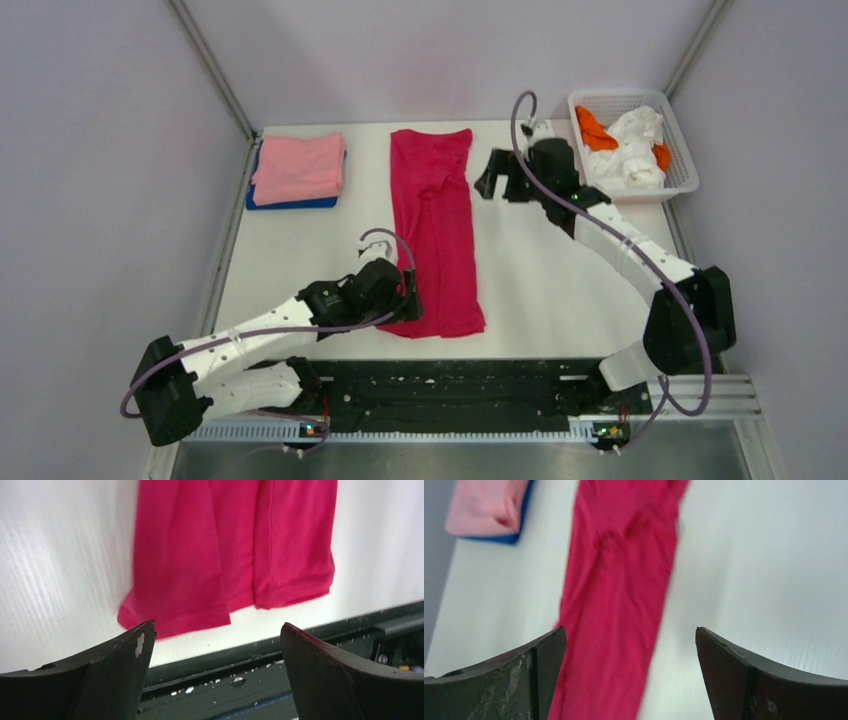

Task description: Fold and stack the t-shirts

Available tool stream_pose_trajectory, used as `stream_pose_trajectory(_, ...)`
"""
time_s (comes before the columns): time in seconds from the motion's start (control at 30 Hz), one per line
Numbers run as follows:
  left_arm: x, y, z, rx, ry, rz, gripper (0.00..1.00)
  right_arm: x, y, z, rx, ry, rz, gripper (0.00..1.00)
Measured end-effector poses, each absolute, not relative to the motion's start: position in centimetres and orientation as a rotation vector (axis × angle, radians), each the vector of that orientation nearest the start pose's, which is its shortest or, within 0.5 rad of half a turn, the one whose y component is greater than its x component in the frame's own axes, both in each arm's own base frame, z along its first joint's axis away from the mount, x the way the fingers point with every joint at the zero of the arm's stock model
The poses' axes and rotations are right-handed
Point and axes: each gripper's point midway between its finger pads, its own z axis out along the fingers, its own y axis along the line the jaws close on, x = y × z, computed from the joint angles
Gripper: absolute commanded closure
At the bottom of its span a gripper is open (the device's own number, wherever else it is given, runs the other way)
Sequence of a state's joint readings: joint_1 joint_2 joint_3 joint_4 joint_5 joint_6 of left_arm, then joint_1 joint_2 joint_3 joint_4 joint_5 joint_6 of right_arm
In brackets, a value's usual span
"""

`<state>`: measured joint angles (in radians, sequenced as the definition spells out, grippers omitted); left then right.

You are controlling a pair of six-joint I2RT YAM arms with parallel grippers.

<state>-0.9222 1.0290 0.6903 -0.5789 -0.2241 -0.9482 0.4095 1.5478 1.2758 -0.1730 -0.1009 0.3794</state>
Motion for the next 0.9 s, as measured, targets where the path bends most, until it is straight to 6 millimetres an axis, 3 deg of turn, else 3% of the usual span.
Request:
stream_pose_trajectory(0.1,15.7,-21.8,9.2,-0.052,2.563,-0.579,0.01,36.7,19.9,16.0,-0.036,2.204,0.587,0.01)
stream_pose_trajectory(0.17,15.7,-22.9,9.6,-0.003,2.553,-0.644,0.01,34.1,19.2,11.8,-0.008,2.313,0.570,0.01)
stream_pose_trajectory(0.27,16.0,-24.8,10.2,0.064,2.544,-0.717,0.01,31.5,18.4,9.1,0.013,2.401,0.557,0.01)
stream_pose_trajectory(0.33,16.2,-26.1,10.5,0.102,2.558,-0.745,0.01,30.9,18.3,10.0,0.022,2.379,0.574,0.01)
stream_pose_trajectory(0.43,16.8,-26.3,10.1,0.093,2.587,-0.692,0.02,30.5,18.2,13.6,0.018,2.259,0.621,0.01)
stream_pose_trajectory(0.57,17.3,-22.6,9.1,-0.038,2.611,-0.494,0.06,29.2,18.1,16.5,-0.004,2.154,0.667,0.01)
stream_pose_trajectory(0.7,17.6,-18.1,8.8,-0.225,2.568,-0.395,0.16,28.1,17.6,15.5,-0.003,2.178,0.660,0.01)
stream_pose_trajectory(0.8,17.1,-15.7,7.2,-0.316,2.564,-0.349,0.32,27.0,17.1,13.9,0.002,2.231,0.638,0.01)
stream_pose_trajectory(0.9,16.9,-13.6,5.1,-0.400,2.599,-0.271,0.46,26.2,16.5,13.5,0.008,2.251,0.622,0.01)
